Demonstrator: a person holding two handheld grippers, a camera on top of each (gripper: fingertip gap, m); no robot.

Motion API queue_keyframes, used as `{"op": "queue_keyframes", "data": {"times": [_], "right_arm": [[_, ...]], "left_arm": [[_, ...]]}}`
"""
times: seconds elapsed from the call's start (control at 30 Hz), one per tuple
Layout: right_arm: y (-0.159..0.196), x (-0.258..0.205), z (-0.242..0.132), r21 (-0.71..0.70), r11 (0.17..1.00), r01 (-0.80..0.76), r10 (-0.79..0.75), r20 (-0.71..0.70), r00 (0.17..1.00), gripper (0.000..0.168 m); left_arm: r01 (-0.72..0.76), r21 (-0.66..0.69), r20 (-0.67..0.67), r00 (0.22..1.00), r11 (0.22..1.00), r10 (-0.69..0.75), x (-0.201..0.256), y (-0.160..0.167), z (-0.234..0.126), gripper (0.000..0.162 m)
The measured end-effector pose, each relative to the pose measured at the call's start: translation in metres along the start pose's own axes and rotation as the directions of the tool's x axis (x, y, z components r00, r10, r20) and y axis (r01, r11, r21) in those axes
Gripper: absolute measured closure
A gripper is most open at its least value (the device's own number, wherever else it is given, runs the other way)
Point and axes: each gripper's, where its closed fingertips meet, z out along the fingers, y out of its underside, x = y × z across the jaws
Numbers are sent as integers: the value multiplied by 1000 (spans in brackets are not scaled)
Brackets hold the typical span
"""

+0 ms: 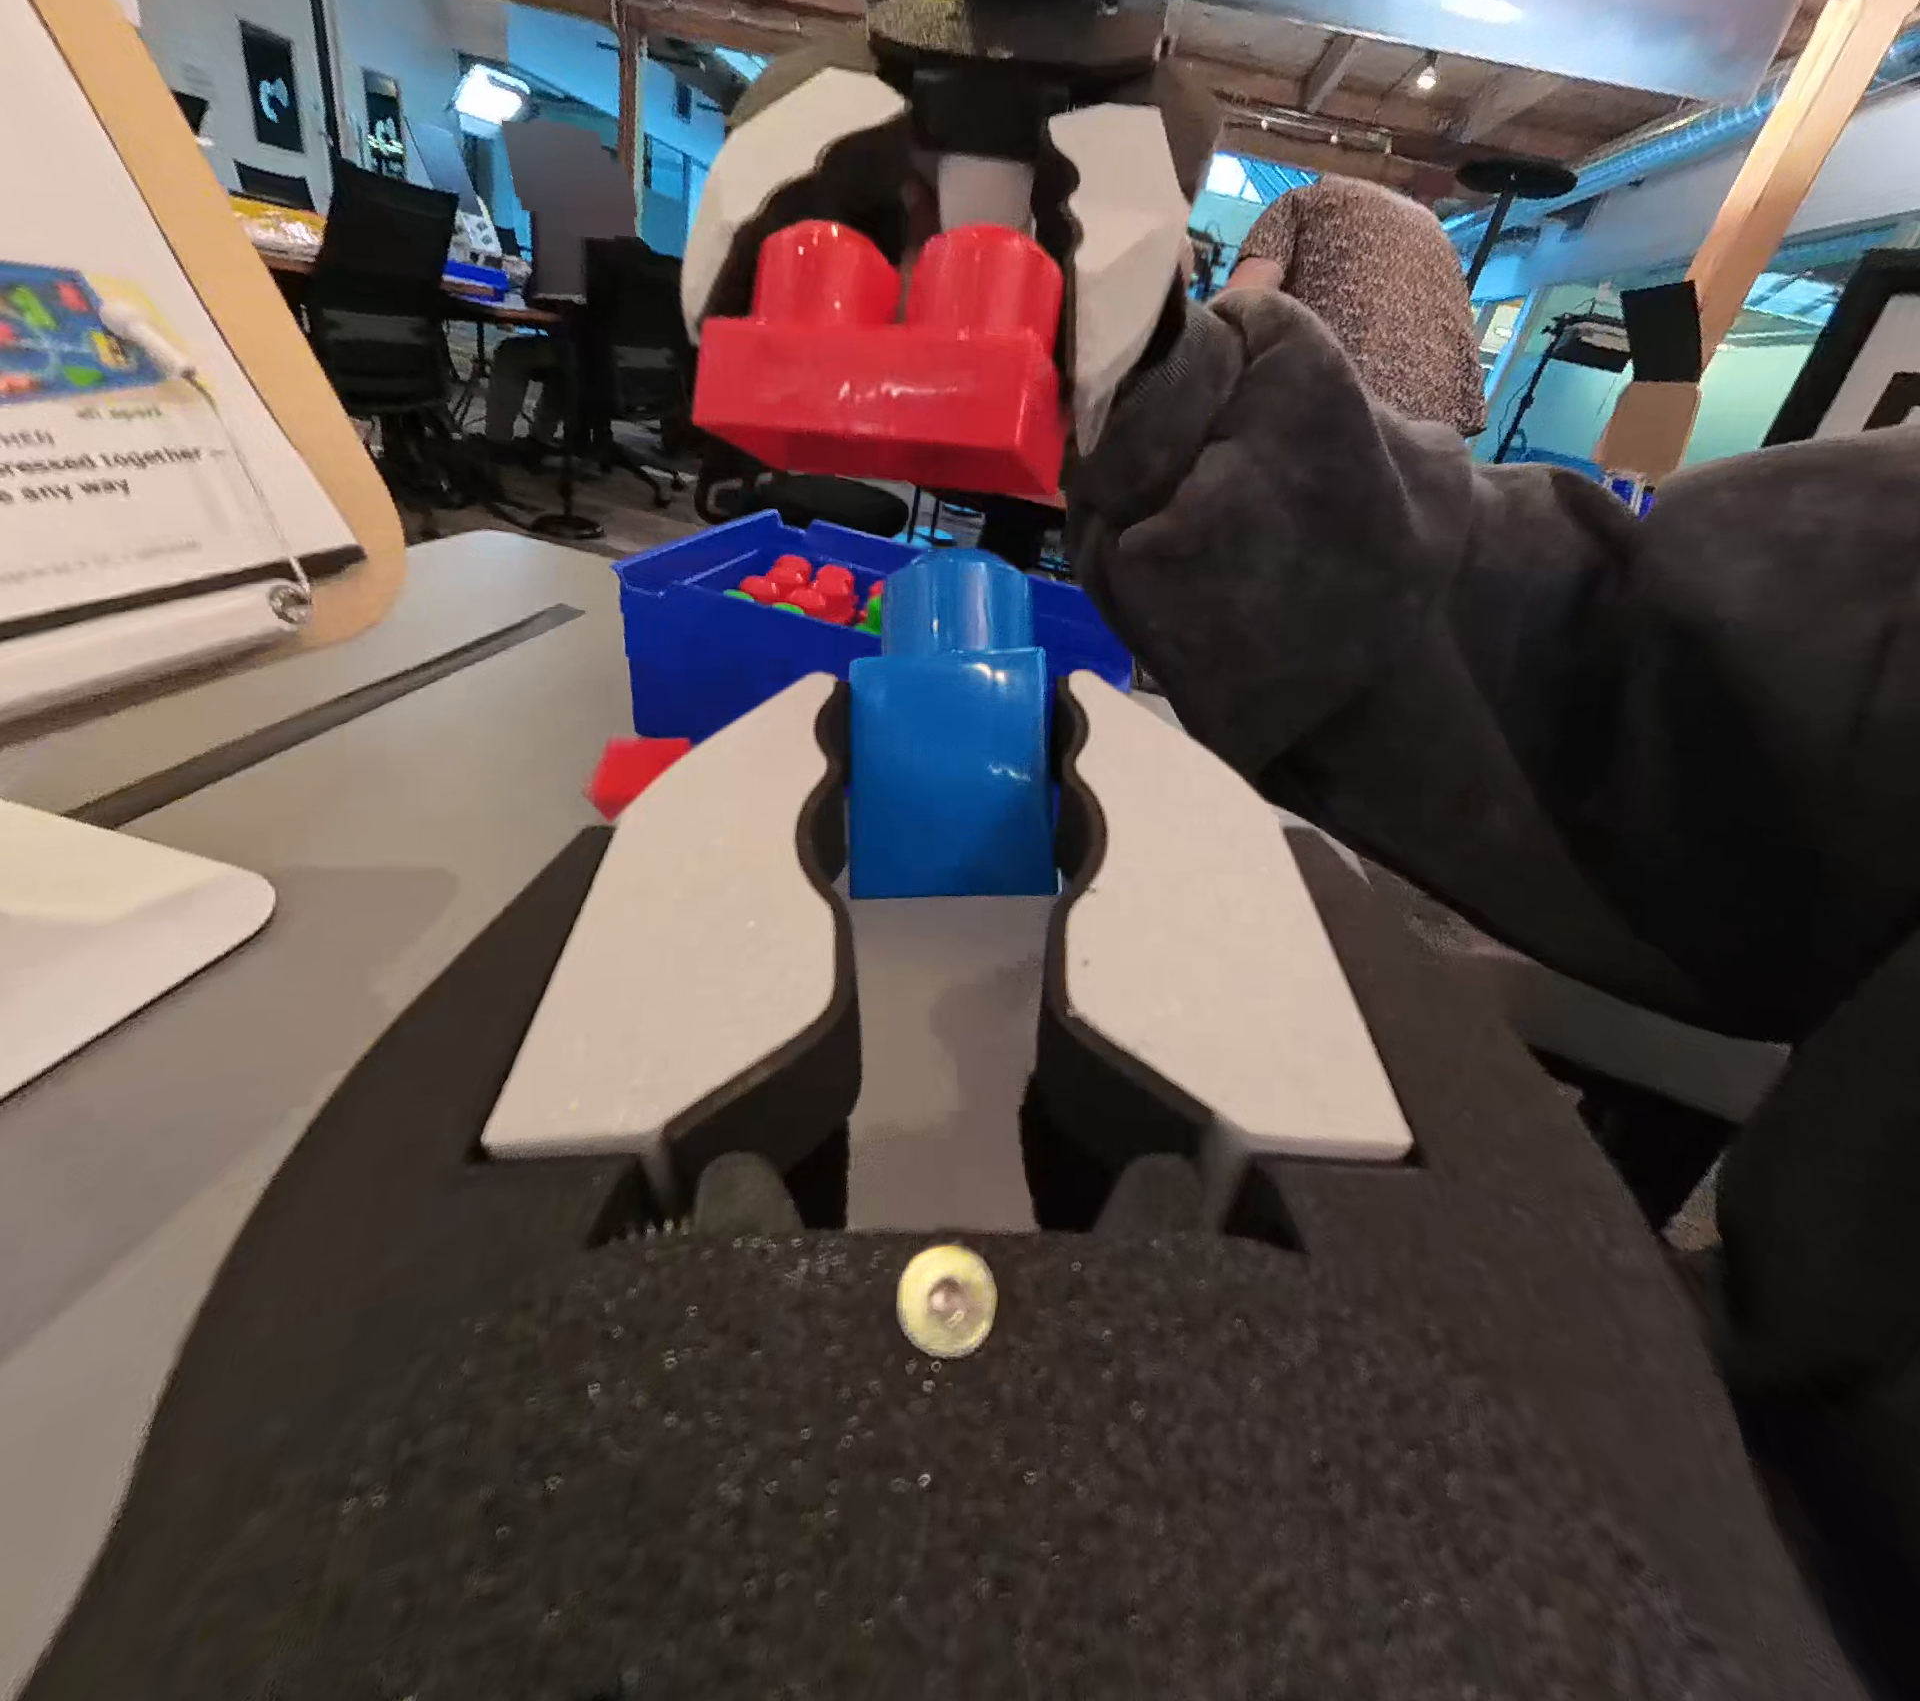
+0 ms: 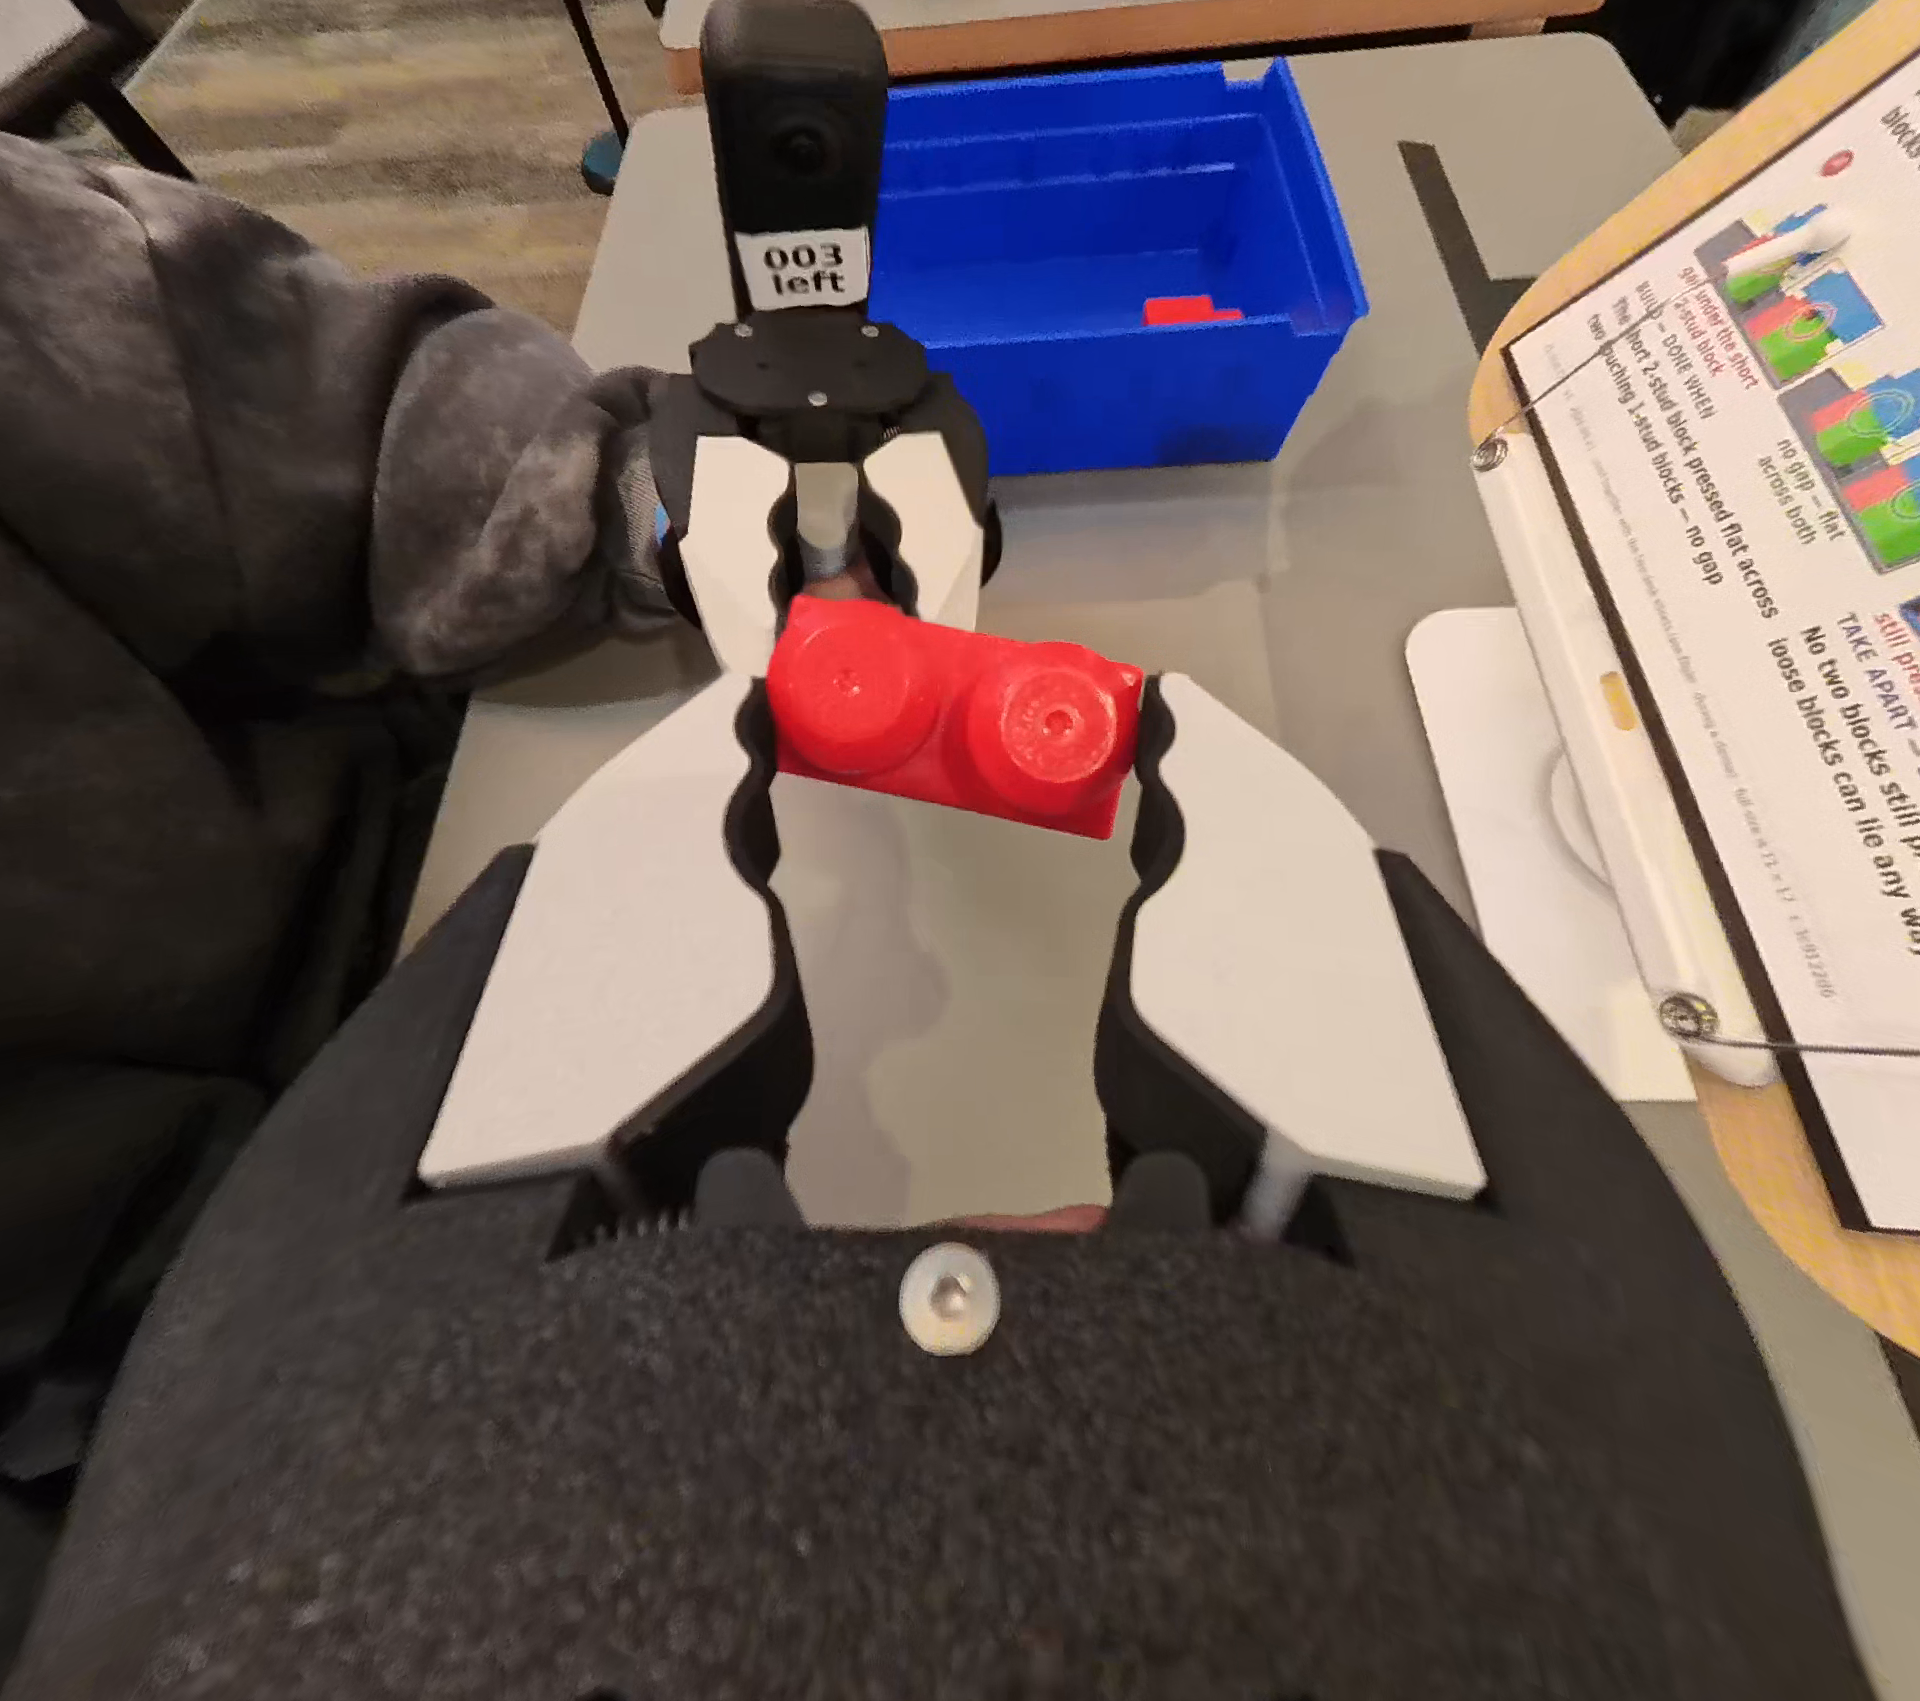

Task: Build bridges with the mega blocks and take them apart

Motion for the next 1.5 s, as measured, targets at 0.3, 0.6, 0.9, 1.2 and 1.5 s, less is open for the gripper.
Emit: {"op": "queue_keyframes", "data": {"times": [0.3,0.6,0.9,1.2,1.5], "right_arm": [[15,14,-13,-33,999,-11,6,-140,990,101],[58,7,-26,-7,998,-58,53,-304,951,101],[100,-27,-15,27,996,-86,90,-329,940,101],[111,-39,-62,100,992,-71,108,-437,893,101],[114,-47,-77,115,992,-50,97,-448,889,101]], "left_arm": [[69,-258,149,988,964,-31,-26,60,-19,126],[172,-719,416,883,673,219,-59,146,-67,126],[240,-726,490,838,645,239,-63,162,-74,124],[218,-650,536,811,728,236,-32,102,-60,93],[365,-756,585,749,543,312,-163,134,33,99]]}}
